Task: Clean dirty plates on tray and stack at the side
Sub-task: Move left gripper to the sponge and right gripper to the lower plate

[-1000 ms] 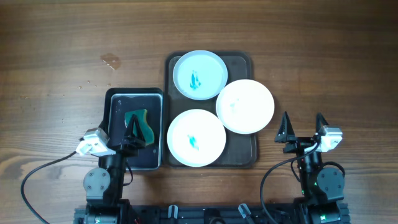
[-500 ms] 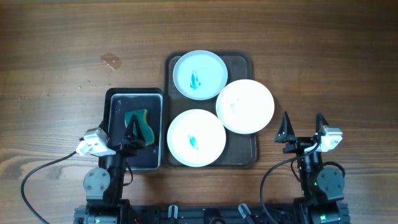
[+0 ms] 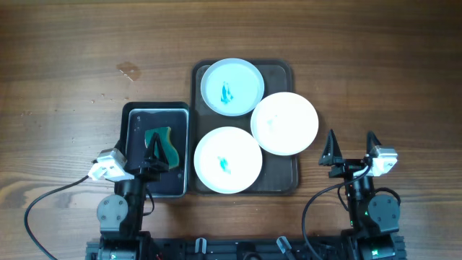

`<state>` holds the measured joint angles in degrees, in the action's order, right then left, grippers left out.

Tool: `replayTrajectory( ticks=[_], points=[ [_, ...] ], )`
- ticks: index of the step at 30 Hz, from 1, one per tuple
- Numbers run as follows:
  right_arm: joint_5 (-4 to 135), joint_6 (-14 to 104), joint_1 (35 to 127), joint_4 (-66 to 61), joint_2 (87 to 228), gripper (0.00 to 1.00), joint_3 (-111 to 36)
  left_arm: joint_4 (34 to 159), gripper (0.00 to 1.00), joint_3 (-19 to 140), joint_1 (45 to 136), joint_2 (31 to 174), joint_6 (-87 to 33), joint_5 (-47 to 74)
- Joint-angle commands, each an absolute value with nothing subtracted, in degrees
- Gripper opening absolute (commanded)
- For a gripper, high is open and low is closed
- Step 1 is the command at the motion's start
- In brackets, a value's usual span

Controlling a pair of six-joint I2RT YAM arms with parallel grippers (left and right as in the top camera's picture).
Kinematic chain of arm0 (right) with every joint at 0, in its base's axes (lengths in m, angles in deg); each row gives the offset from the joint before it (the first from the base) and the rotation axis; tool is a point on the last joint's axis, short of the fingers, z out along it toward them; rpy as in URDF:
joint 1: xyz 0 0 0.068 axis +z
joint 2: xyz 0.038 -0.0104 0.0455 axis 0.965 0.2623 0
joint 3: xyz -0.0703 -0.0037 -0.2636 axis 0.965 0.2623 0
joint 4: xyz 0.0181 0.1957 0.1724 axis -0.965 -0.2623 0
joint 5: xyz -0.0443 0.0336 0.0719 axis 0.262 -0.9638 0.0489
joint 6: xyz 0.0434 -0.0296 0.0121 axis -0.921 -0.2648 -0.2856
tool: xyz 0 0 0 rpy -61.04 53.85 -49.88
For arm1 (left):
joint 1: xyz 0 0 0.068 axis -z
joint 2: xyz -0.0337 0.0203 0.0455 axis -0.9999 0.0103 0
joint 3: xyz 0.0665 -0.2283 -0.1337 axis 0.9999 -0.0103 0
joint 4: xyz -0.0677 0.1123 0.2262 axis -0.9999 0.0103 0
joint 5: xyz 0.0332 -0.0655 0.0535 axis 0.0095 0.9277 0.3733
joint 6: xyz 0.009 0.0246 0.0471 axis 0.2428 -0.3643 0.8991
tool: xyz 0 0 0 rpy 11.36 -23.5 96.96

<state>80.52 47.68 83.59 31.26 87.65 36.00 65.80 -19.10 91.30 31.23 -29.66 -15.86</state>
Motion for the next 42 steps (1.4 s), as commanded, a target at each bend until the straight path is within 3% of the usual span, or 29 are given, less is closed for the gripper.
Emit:
replayTrajectory(
  ticks=[1, 9, 16, 19, 26, 34, 39, 42],
  points=[
    [80.92, 48.16, 83.33, 31.56, 87.19, 1.0, 36.05, 65.95, 1.0, -19.21, 91.61, 30.99, -28.57, -15.55],
    [80.74, 47.37, 83.33, 31.91, 87.19, 1.0, 36.05, 62.39, 1.0, -19.21, 91.61, 30.99, -28.74, -5.21],
    [64.92, 43.96, 83.33, 33.59, 87.19, 1.0, 32.46, 62.59, 1.0, -14.88, 91.59, 31.2, -28.52, -0.82],
    [62.42, 48.73, 83.33, 31.58, 88.53, 1.0, 26.41, 64.42, 1.0, -7.84, 91.5, 34.02, -26.91, -1.04],
    [59.3, 53.27, 83.33, 11.61, 106.12, 1.0, 2.21, 84.07, 1.0, 15.13, 91.5, 53.83, -26.82, -0.95],
    [51.21, 48.22, 83.33, -18.21, 138.99, 1.0, -30.11, 118.48, 1.0, 48.68, 91.5, 84.16, -26.54, -1.02],
    [37.99, 43.22, 83.35, -19.17, 148.68, 1.0, -31.91, 125.19, 1.0, 50.41, 91.5, 91.46, -26.8, 1.5],
    [37.97, 43.9, 85.1, -23.41, 153.27, 0.87, -31.49, 129.23, 0.92, 48.61, 91.52, 96.56, -27.06, -0.43]
  ],
)
